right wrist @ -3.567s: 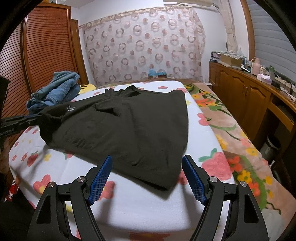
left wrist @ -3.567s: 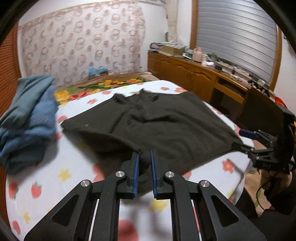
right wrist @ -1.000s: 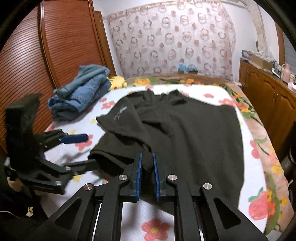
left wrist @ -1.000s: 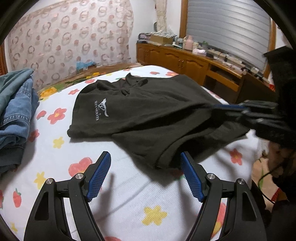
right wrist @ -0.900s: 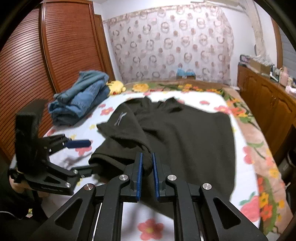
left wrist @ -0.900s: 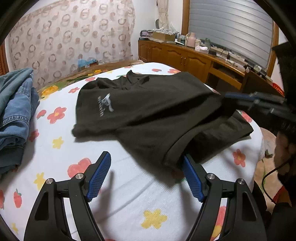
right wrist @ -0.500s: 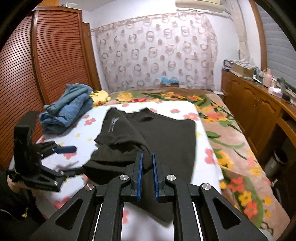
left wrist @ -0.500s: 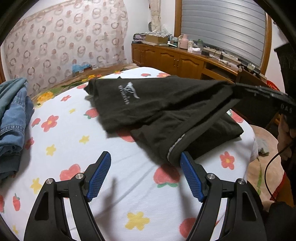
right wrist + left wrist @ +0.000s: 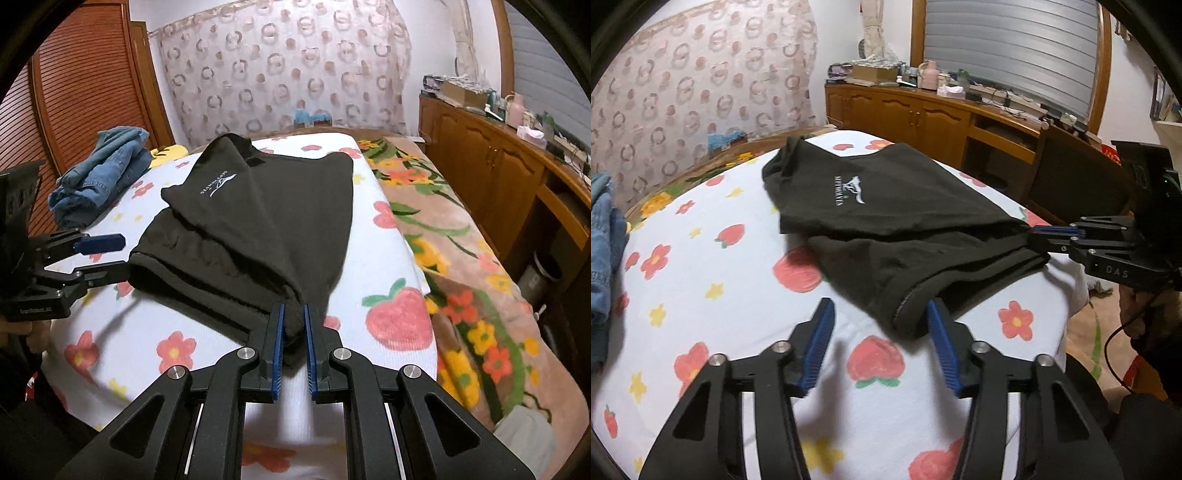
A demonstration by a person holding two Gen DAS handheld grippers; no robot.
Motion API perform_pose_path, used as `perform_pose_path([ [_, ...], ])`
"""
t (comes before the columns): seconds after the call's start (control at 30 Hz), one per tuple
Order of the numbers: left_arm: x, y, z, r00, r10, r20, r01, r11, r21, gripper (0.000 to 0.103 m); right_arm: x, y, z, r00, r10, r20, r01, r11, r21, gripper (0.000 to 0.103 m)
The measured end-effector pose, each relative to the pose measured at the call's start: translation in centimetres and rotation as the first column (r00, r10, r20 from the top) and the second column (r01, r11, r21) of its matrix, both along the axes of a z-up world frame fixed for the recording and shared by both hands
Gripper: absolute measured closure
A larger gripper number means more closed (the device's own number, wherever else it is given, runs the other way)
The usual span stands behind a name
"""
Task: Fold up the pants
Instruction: 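Fold that side over toward the shirt center with the right tool, release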
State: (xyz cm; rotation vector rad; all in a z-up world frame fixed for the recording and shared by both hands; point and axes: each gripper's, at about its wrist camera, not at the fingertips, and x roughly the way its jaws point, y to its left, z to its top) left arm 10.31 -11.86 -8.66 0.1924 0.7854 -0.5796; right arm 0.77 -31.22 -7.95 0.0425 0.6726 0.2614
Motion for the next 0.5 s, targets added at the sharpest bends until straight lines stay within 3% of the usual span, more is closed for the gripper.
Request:
perform_pose_path([
  [0.07,0.3,-0.2,0.1,1.0,-0.011,-0.012,0.011,1.0,-0.006,0.061,0.3,-0.4,0.2,1.0,-0.005,0.002,0.005,1.0,0.009,0.093],
  [0.27,-0.5,-0.6,0.5,0.998,-0.051,-0.031,0.049,0.998,-0.043,0.098,0.7,-3.0,0.2,1.0,-0.009,-0.008,0.01,1.0,0.017,0.09],
  [0.5,-2.0,0.6,2.4,0.999,-0.049,0.001,0.049,0.995,-0.083,0.103,1.0,-3.1,0.2,1.0,-0.005,-0.008,0.006,1.0,0.019,0.089],
])
